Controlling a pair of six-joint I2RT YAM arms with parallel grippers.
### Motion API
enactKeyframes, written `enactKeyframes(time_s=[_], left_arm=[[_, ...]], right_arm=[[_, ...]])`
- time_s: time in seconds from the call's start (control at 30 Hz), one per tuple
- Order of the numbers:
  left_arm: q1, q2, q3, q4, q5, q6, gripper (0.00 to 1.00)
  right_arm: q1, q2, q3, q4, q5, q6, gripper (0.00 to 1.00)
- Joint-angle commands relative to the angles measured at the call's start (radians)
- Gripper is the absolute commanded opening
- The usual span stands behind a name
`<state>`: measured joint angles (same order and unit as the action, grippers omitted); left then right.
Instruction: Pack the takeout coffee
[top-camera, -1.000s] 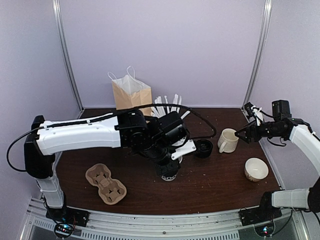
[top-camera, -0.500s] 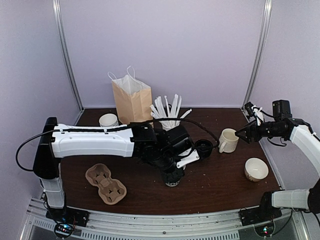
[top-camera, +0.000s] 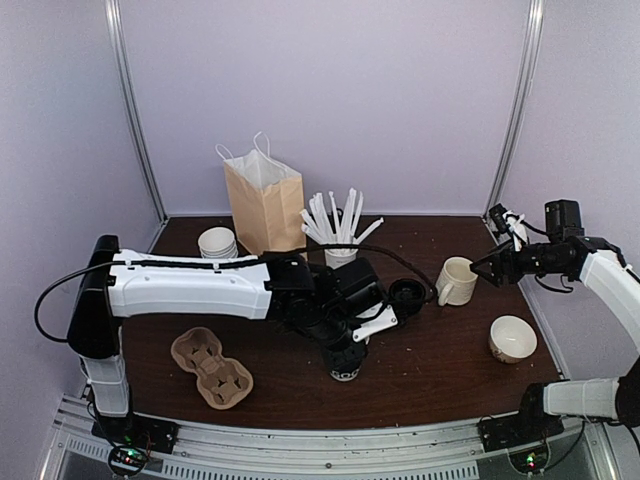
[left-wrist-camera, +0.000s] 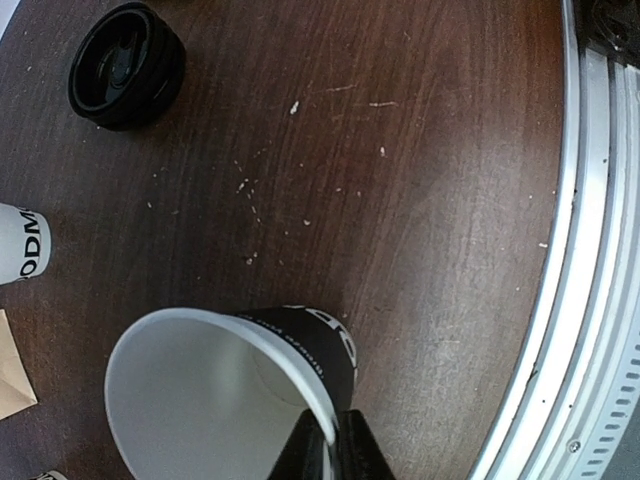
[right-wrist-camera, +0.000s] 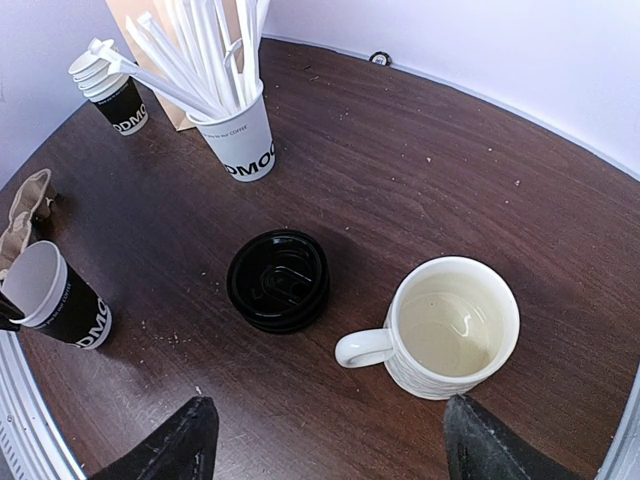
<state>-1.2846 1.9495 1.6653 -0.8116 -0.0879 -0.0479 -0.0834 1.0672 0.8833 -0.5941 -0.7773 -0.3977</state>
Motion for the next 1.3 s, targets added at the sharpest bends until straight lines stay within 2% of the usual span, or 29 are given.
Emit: enactKeyframes(time_s=[0.0,0.1,0.23,0.37,0.53,0.7,0.87,1.17,1.27], left_arm=[[0.0,0.014,-0.013,0.031,0.018,0.006,0.15],[0.0,0.005,-0.017,0.031,0.023,0.004,0.32],[-0.001,-0.03,0.009,0.004,0.02,0.002,0.42],[0.0,-0.131,0.049,-0.016,-0.003,0.015,0.51],[0.015,-0.261,0.023,0.002,-0.13,0.029,0.67],[0.098,-0.318,-0.06,0.052,-0.147,-0.081,0.68],[0.132,-0.394,-0.157,0.14,-0.164,-0.195,0.67],[0.174,-0.529,-0.268,0.176,-0.241,-0.302,0.66],[0.178,-0.579,-0.315,0.211,-0.237,-0.32,0.67]], right_arm=[[0.005,0.003,-0.009,-0.008,0.012,-0.012,0.81],[0.004,0.008,-0.008,-0.009,0.006,-0.013,0.81],[0.005,0.01,0.013,-0.041,-0.005,-0.043,0.83],[0.014,-0.001,0.066,-0.131,-0.02,-0.18,0.83],[0.082,0.043,0.187,-0.301,0.044,-0.37,0.83],[0.231,0.13,0.232,-0.352,0.154,-0.438,0.79],[0.384,0.253,0.295,-0.356,0.331,-0.466,0.61],[0.573,0.39,0.346,-0.374,0.447,-0.715,0.6],[0.602,0.451,0.375,-0.399,0.477,-0.767,0.57]])
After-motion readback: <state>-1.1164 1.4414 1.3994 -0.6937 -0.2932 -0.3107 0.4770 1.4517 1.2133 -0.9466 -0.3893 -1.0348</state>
